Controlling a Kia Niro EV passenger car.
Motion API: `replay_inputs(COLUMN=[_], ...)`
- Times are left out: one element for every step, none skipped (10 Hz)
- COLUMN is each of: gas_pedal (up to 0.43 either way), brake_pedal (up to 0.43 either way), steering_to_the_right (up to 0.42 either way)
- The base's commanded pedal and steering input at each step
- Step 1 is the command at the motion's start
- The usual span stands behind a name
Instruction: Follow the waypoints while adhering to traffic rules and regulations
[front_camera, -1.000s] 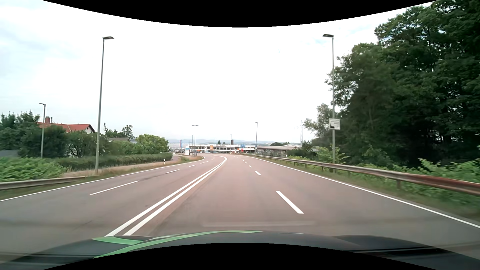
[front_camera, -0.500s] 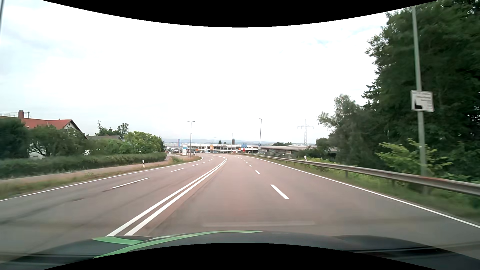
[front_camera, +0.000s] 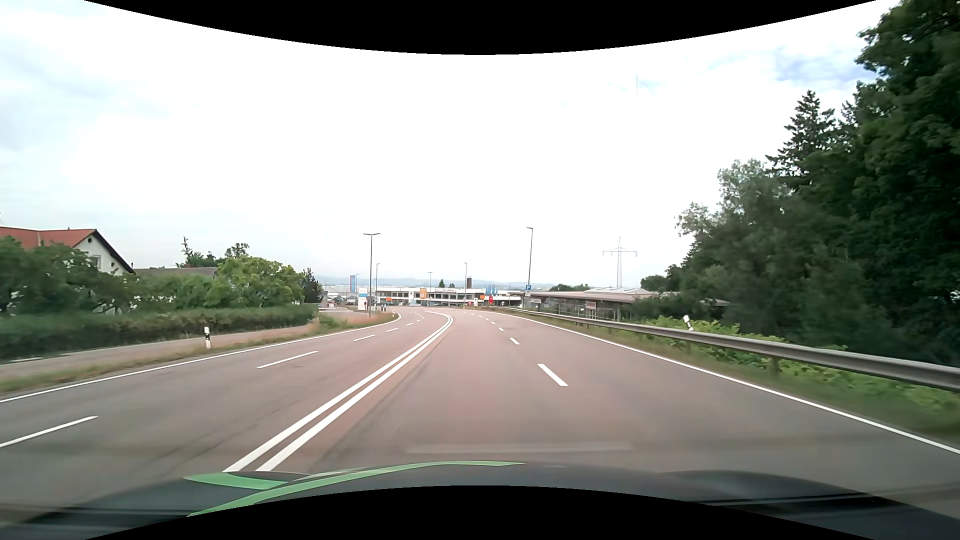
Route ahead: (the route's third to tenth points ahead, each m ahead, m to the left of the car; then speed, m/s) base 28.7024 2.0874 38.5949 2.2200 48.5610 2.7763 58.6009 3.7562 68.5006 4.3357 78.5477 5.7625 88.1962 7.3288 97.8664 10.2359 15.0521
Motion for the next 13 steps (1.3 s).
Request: replay_inputs(gas_pedal=[0.0,0.0,0.0,0.0,0.0,0.0,0.0,0.0,0.0,0.0,0.0,0.0,0.0], brake_pedal=[0.128,0.128,0.128,0.128,0.128,0.128,0.134,0.134,0.14,0.146,0.146,0.152,0.152], steering_to_the_right=[-0.003,-0.003,-0.003,-0.003,-0.003,-0.003,-0.002,-0.002,-0.002,-0.002,-0.003,-0.003,-0.002])
